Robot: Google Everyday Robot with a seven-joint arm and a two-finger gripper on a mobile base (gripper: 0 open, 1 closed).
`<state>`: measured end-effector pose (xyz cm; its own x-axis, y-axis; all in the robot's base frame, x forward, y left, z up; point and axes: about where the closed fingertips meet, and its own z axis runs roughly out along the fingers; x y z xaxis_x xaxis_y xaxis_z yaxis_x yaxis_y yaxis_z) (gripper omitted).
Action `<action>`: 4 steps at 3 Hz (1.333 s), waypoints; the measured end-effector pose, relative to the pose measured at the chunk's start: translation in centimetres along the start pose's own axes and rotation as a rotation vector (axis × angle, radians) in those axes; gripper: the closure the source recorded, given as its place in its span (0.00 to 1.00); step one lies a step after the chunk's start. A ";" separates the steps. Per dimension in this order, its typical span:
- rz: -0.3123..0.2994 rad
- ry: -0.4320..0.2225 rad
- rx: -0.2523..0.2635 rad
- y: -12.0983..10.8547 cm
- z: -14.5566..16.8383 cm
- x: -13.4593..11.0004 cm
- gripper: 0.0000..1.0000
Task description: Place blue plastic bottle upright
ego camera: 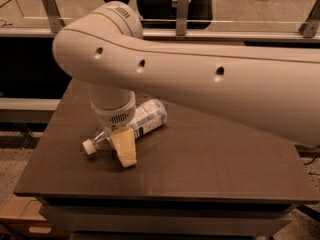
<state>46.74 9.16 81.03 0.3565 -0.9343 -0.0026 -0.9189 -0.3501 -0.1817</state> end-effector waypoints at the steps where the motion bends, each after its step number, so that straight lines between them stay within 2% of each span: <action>1: 0.000 0.000 0.000 -0.1 -0.6 0.0 0.64; 2: 0.000 0.000 0.000 -0.2 -1.0 0.0 0.87; 3: 0.000 0.000 0.000 -0.2 -1.1 0.0 1.00; 4: 0.000 0.000 0.001 -0.2 -1.1 0.0 1.00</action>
Offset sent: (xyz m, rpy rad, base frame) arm 0.0277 -0.0315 0.0064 -0.1305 -0.2226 -0.0409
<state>46.74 9.16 82.13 0.3567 -0.9342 -0.0023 -0.9187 -0.3503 -0.1822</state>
